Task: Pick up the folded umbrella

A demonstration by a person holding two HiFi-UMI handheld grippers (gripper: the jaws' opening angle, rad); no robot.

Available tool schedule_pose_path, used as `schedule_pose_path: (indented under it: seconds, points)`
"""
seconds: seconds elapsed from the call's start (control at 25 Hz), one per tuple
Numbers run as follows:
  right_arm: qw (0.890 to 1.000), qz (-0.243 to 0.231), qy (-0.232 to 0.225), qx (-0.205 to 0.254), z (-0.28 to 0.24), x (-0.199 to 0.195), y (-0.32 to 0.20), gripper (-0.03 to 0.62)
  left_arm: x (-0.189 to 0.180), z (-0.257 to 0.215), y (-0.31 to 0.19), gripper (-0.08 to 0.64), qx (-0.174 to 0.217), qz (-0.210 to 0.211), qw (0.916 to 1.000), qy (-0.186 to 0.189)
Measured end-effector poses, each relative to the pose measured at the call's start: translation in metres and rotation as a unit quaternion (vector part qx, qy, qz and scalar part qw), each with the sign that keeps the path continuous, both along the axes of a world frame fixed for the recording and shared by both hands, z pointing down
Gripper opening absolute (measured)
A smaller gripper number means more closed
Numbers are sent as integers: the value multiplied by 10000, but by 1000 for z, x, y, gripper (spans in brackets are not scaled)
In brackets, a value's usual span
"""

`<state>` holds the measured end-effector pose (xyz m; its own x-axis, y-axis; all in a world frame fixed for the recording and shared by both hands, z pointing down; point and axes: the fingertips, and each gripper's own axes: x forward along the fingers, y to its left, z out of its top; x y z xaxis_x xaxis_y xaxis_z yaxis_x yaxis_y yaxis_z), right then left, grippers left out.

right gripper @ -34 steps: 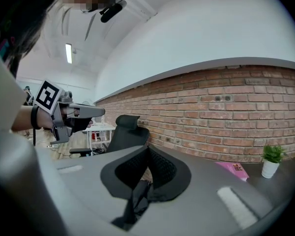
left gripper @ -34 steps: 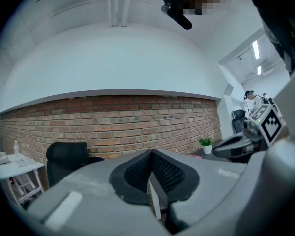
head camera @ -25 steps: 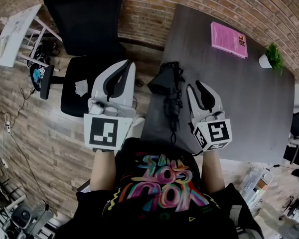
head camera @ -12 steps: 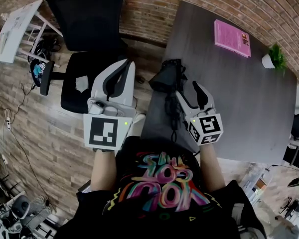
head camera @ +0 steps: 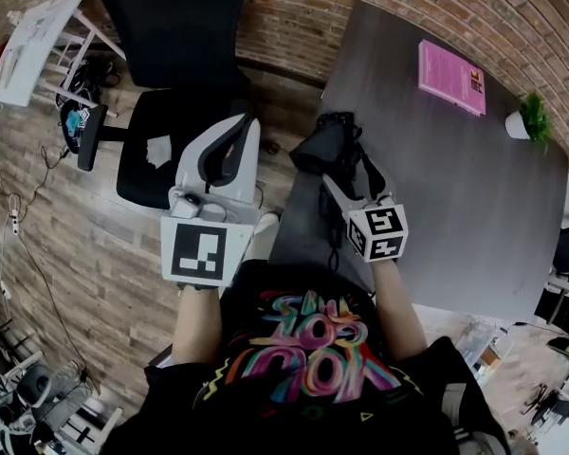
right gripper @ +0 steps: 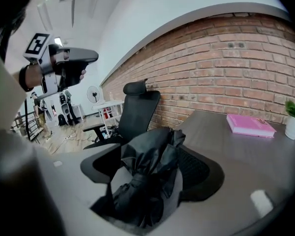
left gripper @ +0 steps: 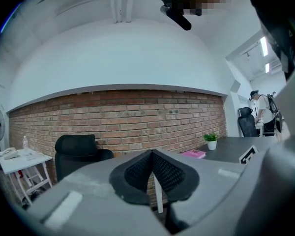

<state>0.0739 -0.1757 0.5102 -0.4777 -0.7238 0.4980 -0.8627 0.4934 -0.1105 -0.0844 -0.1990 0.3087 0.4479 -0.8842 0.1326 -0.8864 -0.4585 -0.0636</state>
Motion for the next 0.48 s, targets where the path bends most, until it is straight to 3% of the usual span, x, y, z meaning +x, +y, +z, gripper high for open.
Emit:
schedule_pose_path:
  seconds: [0.48]
  points:
    - [9963,-116,320,-783,55,-11,-4,390,-17,8,2,2,-90,-199,9998,-34]
